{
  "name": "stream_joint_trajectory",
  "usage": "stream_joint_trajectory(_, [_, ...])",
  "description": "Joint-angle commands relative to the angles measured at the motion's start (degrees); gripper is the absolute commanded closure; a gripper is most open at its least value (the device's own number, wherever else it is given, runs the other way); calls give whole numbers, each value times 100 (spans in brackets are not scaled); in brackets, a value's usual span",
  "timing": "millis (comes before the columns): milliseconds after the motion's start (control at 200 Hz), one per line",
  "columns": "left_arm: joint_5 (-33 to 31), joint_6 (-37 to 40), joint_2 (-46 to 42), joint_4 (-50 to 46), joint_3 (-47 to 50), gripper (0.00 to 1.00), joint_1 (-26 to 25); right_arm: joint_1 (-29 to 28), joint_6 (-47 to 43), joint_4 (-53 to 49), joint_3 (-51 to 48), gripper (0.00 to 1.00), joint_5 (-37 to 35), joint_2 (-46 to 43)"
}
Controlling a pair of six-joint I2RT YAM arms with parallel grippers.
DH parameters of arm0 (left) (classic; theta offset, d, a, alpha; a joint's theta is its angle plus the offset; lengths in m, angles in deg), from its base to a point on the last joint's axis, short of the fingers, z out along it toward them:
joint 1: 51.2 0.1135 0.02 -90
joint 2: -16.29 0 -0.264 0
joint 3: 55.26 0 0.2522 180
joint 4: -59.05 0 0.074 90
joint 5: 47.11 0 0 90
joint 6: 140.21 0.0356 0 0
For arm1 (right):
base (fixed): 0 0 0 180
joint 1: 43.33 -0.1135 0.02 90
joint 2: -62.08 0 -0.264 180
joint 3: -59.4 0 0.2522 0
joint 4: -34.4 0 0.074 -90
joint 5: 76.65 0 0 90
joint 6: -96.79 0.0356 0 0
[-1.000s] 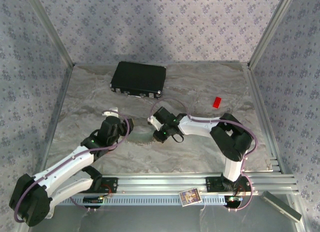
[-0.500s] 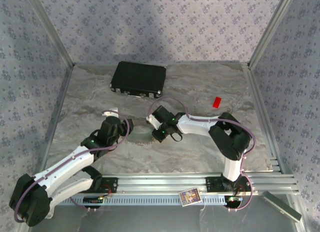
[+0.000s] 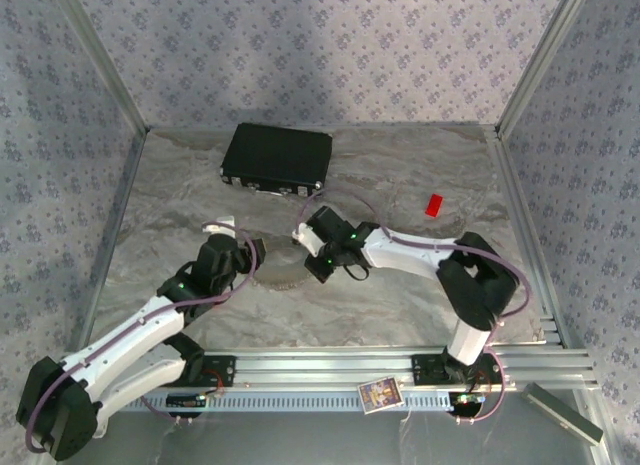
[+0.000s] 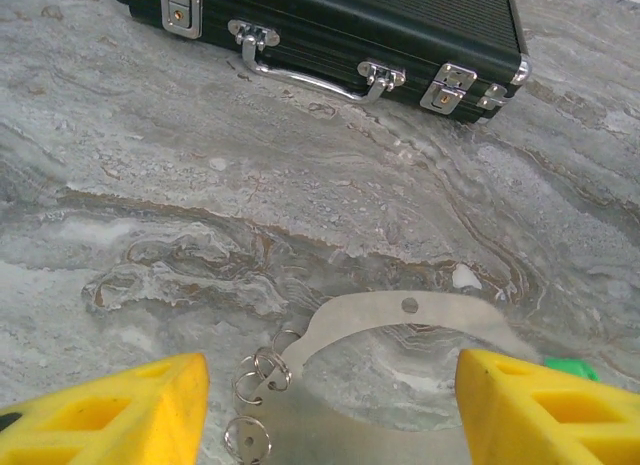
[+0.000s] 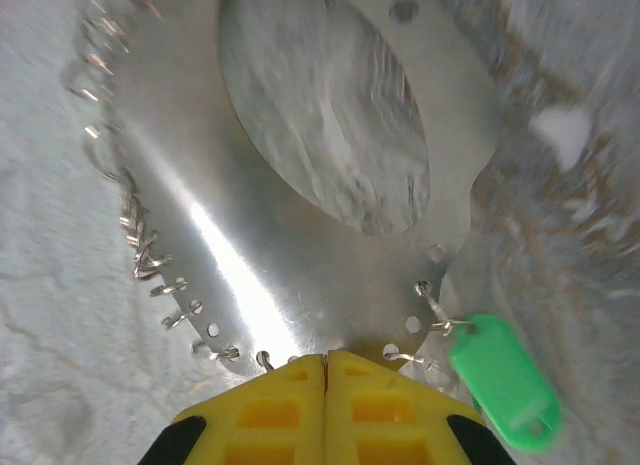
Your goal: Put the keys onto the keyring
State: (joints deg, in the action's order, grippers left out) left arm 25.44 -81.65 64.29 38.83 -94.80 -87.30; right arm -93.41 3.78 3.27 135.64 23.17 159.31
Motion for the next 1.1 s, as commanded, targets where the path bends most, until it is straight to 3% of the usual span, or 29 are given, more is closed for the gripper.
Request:
stream_joint_trajectory(0, [180, 498, -166, -61, -307, 36, 24, -49, -236, 203, -94, 100, -84, -661])
stream_joint_trajectory(345, [1727, 2136, -195, 122, -825, 43, 15, 145, -767, 751, -263, 100, 758, -1589])
stream_joint_trajectory(630, [3324, 4057, -212, -401, -1094, 61, -3, 401, -1287, 1332, -696, 100, 1716, -2017])
stream_joint_trajectory(735, [3870, 4565, -216, -523, -1066, 62, 4, 471, -1480, 1488, -865, 100, 2048, -2178])
stream_joint_trajectory(1094, [5001, 4750, -19, 362, -669, 64, -1, 471, -1786, 1427, -928, 100, 2633, -2255])
